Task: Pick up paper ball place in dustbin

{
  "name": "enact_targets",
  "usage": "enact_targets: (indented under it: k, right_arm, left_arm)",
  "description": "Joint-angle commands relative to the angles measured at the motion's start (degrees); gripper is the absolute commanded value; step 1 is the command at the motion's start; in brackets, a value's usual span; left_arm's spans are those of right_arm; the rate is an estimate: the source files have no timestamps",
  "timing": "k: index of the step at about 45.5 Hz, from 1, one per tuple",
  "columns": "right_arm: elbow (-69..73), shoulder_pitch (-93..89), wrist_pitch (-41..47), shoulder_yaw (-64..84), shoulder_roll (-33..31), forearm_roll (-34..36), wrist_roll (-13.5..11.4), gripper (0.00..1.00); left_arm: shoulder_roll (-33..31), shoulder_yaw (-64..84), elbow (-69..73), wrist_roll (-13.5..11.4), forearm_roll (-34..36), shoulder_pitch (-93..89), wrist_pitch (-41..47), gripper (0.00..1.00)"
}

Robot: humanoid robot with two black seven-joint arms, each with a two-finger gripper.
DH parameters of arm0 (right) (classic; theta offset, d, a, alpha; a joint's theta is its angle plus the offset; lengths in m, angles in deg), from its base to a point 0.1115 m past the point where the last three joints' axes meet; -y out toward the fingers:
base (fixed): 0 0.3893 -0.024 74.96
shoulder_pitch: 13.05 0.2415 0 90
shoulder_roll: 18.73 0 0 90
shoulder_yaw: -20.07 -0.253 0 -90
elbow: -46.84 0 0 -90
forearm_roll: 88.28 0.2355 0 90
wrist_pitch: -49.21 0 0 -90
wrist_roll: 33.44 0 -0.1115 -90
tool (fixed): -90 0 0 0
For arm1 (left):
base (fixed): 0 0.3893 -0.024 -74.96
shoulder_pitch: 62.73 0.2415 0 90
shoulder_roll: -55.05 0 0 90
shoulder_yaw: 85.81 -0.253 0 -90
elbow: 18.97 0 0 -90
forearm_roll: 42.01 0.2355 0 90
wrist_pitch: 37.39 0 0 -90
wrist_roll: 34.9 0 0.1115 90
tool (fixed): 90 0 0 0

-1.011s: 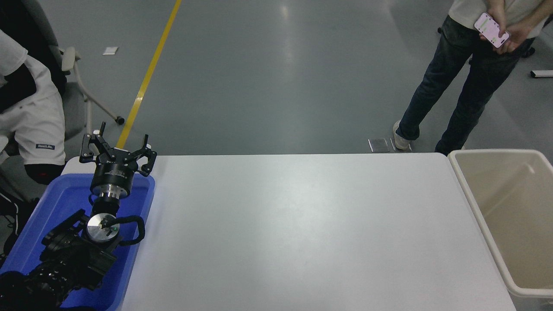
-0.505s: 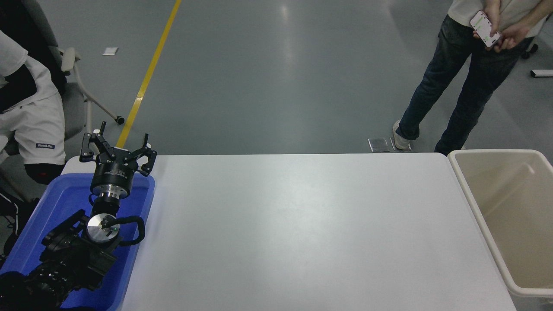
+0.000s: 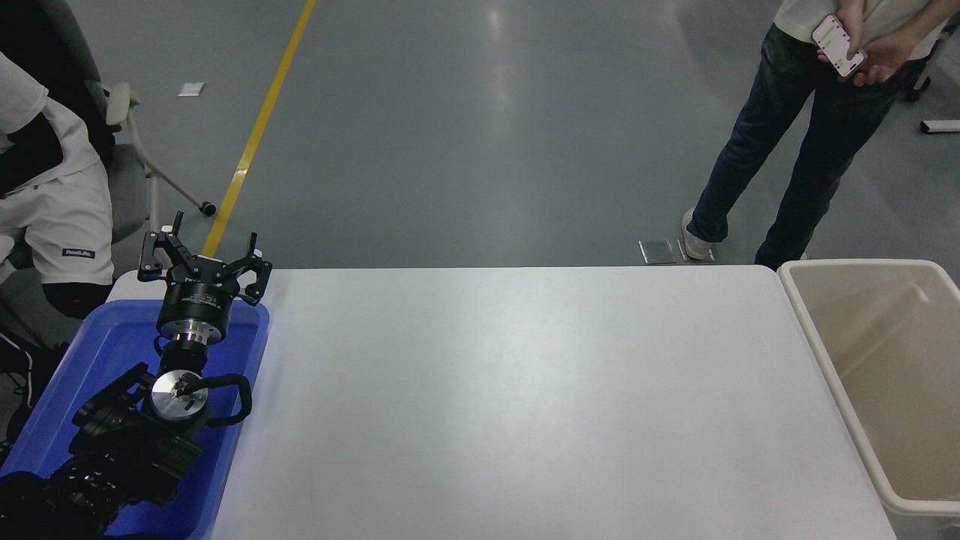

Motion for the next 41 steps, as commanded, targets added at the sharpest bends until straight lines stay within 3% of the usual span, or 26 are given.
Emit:
enact_targets:
  k: [1, 19, 41]
  right_arm:
    - [-11.5, -8.18, -9.21, -5.41, 10.18, 0.44, 0.01, 0.0]
    - [-15.55, -11.17, -17.56, -5.49, 17.22, 4.31, 0.1, 0.0]
    - [-15.72, -12.05, -18.44, -5.32, 18.1, 6.24, 0.1, 0.0]
  left_arm:
    - [0.0, 0.0, 0.06, 0.0, -0.01, 0.0, 0.0, 0.99]
    - [0.0, 0.0, -0.03, 0.0, -0.01, 0.0, 0.0, 0.99]
    - [0.0, 0.0, -0.03, 0.0, -0.01, 0.0, 0.0, 0.99]
